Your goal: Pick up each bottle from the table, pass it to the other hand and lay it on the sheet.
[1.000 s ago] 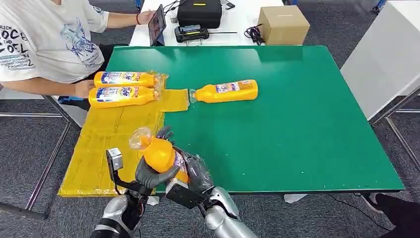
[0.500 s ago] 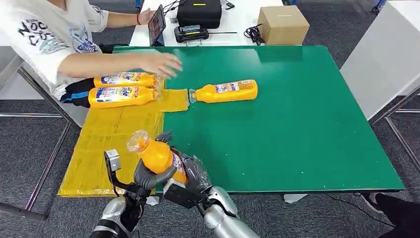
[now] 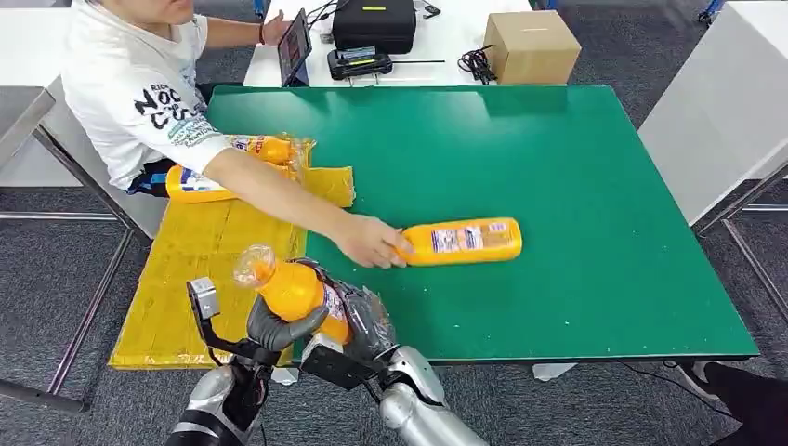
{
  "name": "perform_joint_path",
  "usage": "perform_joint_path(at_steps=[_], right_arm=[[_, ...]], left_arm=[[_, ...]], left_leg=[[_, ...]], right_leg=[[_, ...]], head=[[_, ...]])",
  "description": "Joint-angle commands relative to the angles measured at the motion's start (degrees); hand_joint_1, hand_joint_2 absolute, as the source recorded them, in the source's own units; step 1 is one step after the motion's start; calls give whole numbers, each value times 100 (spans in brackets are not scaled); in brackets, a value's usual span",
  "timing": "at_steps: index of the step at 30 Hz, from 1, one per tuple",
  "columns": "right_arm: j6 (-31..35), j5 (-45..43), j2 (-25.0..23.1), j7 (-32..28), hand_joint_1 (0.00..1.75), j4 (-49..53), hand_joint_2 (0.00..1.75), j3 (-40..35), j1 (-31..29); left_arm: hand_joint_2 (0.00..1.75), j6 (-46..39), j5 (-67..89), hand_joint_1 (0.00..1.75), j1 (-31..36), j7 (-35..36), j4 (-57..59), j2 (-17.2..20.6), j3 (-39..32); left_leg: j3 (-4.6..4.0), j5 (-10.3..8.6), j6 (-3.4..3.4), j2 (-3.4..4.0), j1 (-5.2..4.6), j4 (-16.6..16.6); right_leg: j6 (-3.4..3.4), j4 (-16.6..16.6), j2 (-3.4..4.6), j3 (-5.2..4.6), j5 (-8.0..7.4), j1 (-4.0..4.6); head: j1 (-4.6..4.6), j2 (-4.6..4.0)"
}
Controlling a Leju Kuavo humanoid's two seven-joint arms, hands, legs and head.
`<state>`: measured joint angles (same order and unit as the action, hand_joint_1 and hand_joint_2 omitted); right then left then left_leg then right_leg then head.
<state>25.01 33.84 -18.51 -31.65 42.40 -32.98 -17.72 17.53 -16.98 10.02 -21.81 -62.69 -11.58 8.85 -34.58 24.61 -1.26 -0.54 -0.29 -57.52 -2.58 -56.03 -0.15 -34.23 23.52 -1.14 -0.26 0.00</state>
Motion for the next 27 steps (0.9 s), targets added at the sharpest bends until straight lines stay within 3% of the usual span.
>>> perform_joint_path(at_steps=[1, 11, 22, 27], right_arm=[[345, -180, 119, 339, 0, 600, 0, 595, -26], [414, -200, 145, 387, 0, 1053, 0, 680, 111], [251, -418, 317, 469, 0, 2677, 0, 575, 586], [251, -417, 320, 470, 0, 2696, 0, 576, 578]], left_arm=[[175, -249, -147, 175, -46, 46, -462, 6, -467], [175, -327, -161, 175, -64, 44, -494, -15, -530], [175, -931, 27, 175, 40, -198, -572, 4, -937], [175, -919, 10, 175, 63, -184, -582, 24, -953]], left_leg=[[22, 15, 10, 10, 14, -10], [14, 4, 6, 3, 2, 3], [24, 12, 10, -4, 14, -4], [8, 1, 5, -3, 5, 1]], right_leg=[[13, 0, 6, 25, 9, 15], [8, 4, 0, 14, 3, 3], [13, 5, -7, 31, 11, 15], [7, 3, -6, 9, 2, 5]], head=[[0, 0], [2, 0], [2, 0], [0, 0]])
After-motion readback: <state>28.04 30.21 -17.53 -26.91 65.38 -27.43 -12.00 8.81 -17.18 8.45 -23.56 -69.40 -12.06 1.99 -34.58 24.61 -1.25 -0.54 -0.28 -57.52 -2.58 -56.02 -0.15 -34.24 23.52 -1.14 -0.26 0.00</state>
